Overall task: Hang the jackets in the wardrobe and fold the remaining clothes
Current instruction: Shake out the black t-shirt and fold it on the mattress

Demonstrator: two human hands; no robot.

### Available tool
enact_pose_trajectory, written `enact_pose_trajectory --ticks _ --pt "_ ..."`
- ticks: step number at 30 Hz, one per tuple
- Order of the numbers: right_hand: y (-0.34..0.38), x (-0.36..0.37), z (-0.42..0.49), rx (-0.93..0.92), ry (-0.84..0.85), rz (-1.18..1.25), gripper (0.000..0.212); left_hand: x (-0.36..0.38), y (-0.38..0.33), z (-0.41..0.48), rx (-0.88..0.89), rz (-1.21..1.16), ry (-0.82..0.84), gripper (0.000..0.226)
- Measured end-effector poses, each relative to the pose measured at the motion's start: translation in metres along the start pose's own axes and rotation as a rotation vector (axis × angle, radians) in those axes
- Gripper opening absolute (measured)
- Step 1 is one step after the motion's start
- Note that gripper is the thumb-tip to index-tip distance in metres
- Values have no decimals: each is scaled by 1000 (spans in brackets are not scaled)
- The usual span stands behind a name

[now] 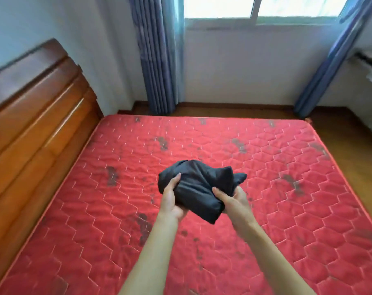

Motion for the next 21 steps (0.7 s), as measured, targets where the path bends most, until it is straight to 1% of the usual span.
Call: enact_pose_trajectory --ticks 2,4,7,9,11,14,15,16,19,21 --pt "33 -5 -11 -34 24 73 25 15 -20 -26 82 -24 50 58" --pt "64 -14 -22 -68 50 144 23 25 -36 -51 171 -67 116 53" --pt "104 -30 -39 -127 74 209 20 29 -53 -94 303 -97 261 31" --pt "127 -38 -51 -181 83 214 18 25 -62 -123 390 -65 364 30" --pt "148 -42 -63 -219 113 230 17 16 -75 -151 472 -45 411 38" --pt "173 -40 -84 -232 209 277 21 -5 -91 -192 551 -2 436 70" --pt "179 -39 -91 -228 245 288 24 -13 -94 -208 556 12 436 76" --pt "185 -38 -98 -222 286 292 25 -23 -97 -223 565 30 423 77" --pt "193 -32 -121 -201 418 270 25 -56 -101 -268 649 92 338 55" --pt "191 -24 -139 -197 480 245 23 -80 -98 -298 723 109 289 53"
Point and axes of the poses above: each hand's wrist, its own z-axis towards the middle knuckle, its own x-axis out of the palm, y = z × x, the point moved 2 cm from there along z, towards the middle knuckle, and after that the axes turned 14 degrees about -y, right-handed, at the moved point
